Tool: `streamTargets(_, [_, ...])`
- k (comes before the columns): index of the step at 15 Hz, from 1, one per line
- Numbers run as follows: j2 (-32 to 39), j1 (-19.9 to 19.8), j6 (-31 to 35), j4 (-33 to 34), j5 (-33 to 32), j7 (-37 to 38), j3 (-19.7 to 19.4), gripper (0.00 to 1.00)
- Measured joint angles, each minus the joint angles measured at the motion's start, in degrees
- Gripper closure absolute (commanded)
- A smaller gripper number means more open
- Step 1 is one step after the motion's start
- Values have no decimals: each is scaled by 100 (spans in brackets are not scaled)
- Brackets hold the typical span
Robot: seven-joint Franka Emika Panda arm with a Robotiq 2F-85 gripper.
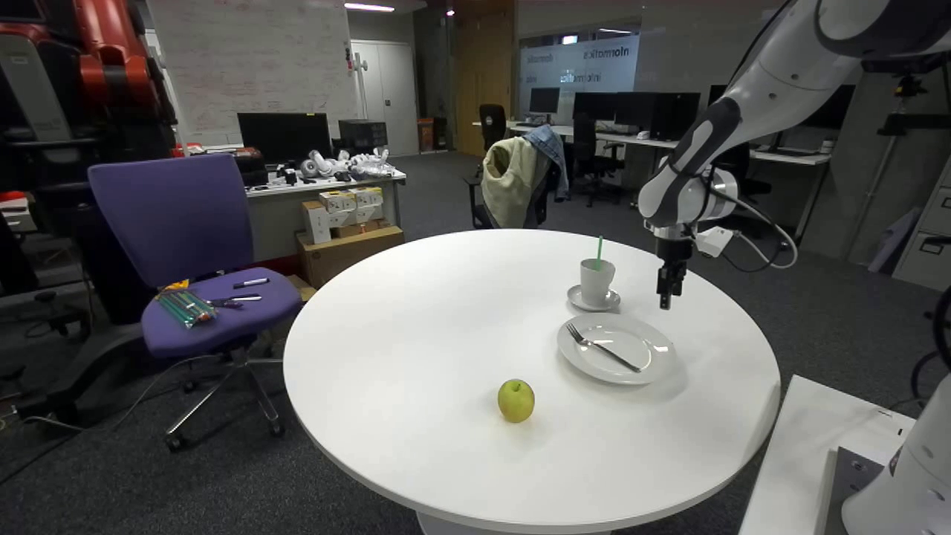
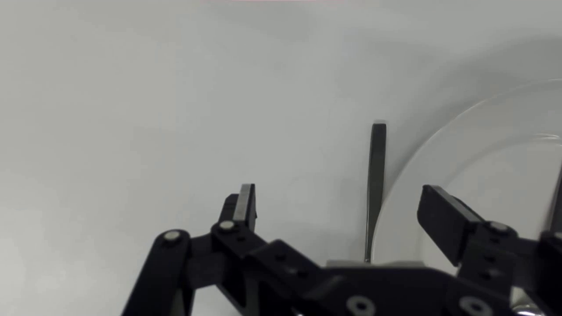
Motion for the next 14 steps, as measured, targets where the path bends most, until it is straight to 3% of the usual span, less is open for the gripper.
streamTargets(2, [88,0,18,-4,-17,15,-2,0])
streamTargets(3, [136,0,53,-4,-17,22,-8,25])
streamTargets(6, [213,-16,110,0,-17,25,-36,40])
streamTargets(10, [213,-124,110,14,-15,25,-43,71])
streamTargets(14, [248,-118,110,-6,-55,25,-50,83])
